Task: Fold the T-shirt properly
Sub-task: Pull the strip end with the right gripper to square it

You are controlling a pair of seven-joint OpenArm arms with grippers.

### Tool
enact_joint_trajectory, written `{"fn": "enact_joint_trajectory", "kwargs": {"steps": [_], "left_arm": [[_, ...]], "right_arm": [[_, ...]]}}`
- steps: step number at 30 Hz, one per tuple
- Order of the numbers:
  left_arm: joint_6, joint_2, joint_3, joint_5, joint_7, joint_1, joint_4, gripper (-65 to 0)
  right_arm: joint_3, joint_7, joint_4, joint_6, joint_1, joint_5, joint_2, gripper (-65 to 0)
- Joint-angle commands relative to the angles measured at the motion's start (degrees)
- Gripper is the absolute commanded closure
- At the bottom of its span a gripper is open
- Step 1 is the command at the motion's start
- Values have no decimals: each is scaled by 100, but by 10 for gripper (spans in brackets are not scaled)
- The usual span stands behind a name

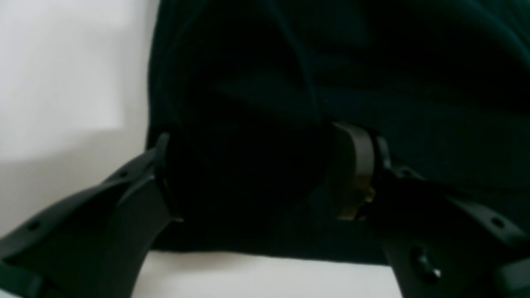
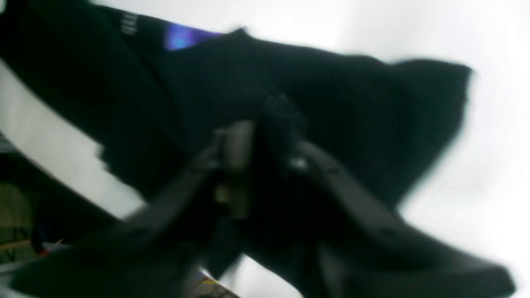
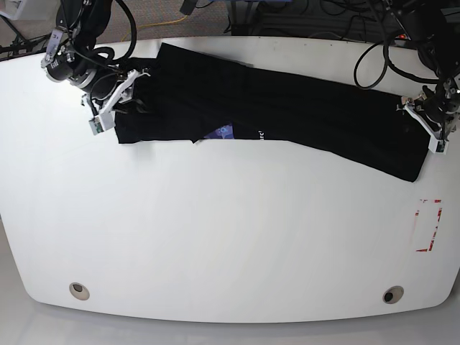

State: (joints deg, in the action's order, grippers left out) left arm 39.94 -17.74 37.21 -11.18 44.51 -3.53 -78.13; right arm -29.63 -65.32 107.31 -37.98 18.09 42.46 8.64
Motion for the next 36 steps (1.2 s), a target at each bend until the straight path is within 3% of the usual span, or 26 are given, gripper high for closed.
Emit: {"fn": "enact_joint_trajectory", "kwargs": {"steps": [1,4,5,10,13,16,20,24,31,36], "left_arm": [[6,-121,28,-73,-104,76,-95,-421],[6,-121,37,-100,-104,76,-130,-421],[6,-121,37,-108,-104,85,-139,-421],[6,-103,151,-126,-86,76,-420,-421],[6,46,318,-214,-86,67,-710,-421],[6,64,468,-355,-86,67,-921,-421],[6,64,609,-390,-86,67,-1080,-421],[6,64,609,-363,-86,58,-1080,-421],[6,81,582,-355,-86,-91,-1044,-421],[6,99,582,-390,-86,-126,-1053,-421]], "right_arm": [[-321,75,-247,-13,-28,58,204,-330],[-734,75,-317,-13,-20,93,300,-485],[-804,57,-282,-22,-11,110,318,-504],[-804,40,614,-75,183,128,212,-514],[-365,40,799,-75,218,119,45,-514],[119,92,781,-22,209,66,28,-472],[884,453,570,4,218,31,19,-306],[1121,532,201,391,139,-751,-69,-166],[1147,593,-458,400,-239,-2527,-253,-146],[1139,1015,-977,400,-530,-3028,-218,-146]]}}
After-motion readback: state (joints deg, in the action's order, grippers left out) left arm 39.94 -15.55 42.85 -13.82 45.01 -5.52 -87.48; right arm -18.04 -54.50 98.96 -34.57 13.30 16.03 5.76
